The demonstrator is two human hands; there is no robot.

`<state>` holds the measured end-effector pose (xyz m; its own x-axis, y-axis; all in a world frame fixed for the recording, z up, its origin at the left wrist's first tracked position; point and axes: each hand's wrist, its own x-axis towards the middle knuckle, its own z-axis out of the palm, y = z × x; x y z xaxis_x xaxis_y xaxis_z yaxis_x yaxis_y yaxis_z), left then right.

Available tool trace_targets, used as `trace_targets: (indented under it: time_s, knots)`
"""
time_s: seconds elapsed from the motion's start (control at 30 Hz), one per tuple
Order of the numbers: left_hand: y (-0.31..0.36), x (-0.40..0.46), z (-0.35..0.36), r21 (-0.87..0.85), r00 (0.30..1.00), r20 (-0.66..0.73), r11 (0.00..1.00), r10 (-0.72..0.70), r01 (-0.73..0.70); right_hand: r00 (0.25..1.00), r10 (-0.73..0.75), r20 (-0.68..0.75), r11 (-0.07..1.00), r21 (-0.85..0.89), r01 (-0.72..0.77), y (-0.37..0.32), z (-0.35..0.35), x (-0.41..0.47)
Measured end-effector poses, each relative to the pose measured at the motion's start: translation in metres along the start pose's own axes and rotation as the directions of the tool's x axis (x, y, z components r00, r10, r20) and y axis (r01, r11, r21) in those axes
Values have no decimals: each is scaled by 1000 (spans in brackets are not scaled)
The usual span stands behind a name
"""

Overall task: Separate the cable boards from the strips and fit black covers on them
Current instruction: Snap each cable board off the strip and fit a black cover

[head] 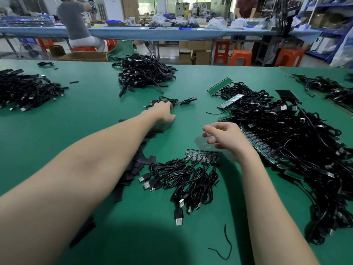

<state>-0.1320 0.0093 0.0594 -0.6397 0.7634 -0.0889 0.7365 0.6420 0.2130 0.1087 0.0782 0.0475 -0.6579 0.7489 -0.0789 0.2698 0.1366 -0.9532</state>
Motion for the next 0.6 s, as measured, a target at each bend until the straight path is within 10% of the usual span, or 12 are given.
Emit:
trace_targets:
  time_s: [0.17,0.6]
  knots:
    - [27,-34,-2,-333,989,-144,940,22,-69,991,132,3,796,-597,-105,-6,-23,3]
    - [80,-117,75,-516,942,-328,823,68,-238,950,301,87,951,-96,-292,-3,-14,-6]
